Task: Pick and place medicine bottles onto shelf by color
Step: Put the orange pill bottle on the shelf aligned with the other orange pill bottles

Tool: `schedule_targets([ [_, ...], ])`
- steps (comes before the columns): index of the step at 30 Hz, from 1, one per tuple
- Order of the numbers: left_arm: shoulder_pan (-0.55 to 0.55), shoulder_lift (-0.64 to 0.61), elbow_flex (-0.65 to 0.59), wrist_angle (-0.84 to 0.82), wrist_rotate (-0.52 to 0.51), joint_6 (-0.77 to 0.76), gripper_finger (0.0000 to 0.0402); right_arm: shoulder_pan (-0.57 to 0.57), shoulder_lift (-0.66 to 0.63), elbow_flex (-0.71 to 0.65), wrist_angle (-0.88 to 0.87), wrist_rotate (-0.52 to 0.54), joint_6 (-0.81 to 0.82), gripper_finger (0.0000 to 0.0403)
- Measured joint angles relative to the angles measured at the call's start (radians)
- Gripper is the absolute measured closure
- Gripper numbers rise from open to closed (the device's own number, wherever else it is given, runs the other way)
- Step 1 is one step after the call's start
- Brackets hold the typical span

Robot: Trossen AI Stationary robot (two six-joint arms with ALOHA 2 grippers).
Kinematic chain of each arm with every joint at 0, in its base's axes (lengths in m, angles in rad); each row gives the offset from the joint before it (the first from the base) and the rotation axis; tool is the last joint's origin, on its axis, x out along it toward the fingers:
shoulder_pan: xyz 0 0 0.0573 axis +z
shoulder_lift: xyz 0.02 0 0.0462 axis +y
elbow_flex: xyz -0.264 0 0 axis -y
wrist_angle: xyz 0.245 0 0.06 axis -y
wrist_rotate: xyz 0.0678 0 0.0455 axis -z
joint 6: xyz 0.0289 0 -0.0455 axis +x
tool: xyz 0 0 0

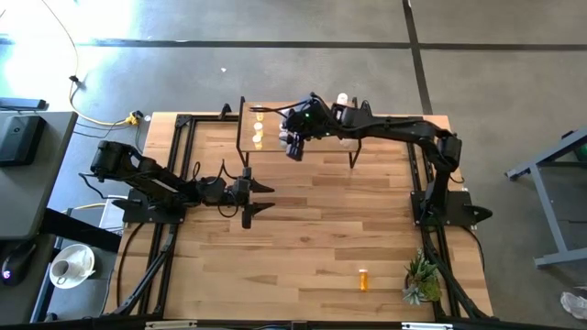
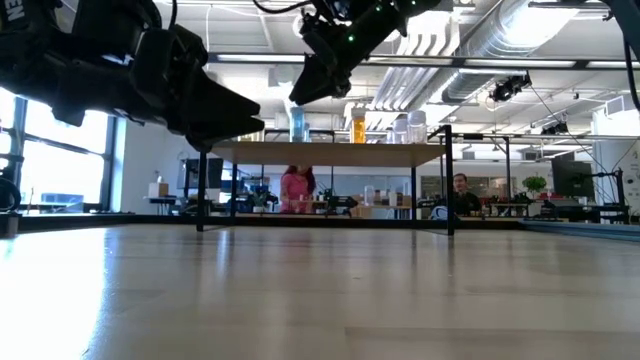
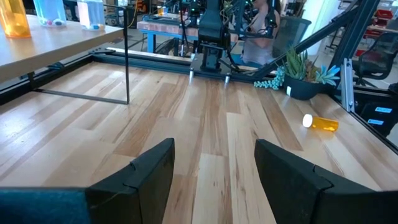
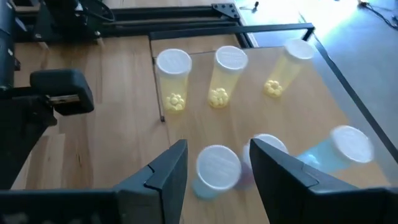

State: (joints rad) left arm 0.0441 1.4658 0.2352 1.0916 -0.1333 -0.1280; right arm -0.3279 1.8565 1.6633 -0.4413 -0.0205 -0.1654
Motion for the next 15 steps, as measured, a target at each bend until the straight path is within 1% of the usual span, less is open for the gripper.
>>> schedule_targets([
  [3,0.000,0.000,0.000,-0.004,0.000,0.000,0.0190,0.000,0.000,0.055,-0.085,0.028,0.010,0.0237],
  [9,0.000,0.000,0.000,-0.004,0.000,0.000,0.0190,0.001,-0.001,0.152,-0.268,0.031,0.059,0.0237],
  [15,0.000,0.000,0.000,-0.004,0.000,0.000,0.0190,0.028,-0.004,0.171,-0.417,0.032,0.065,0.0237],
])
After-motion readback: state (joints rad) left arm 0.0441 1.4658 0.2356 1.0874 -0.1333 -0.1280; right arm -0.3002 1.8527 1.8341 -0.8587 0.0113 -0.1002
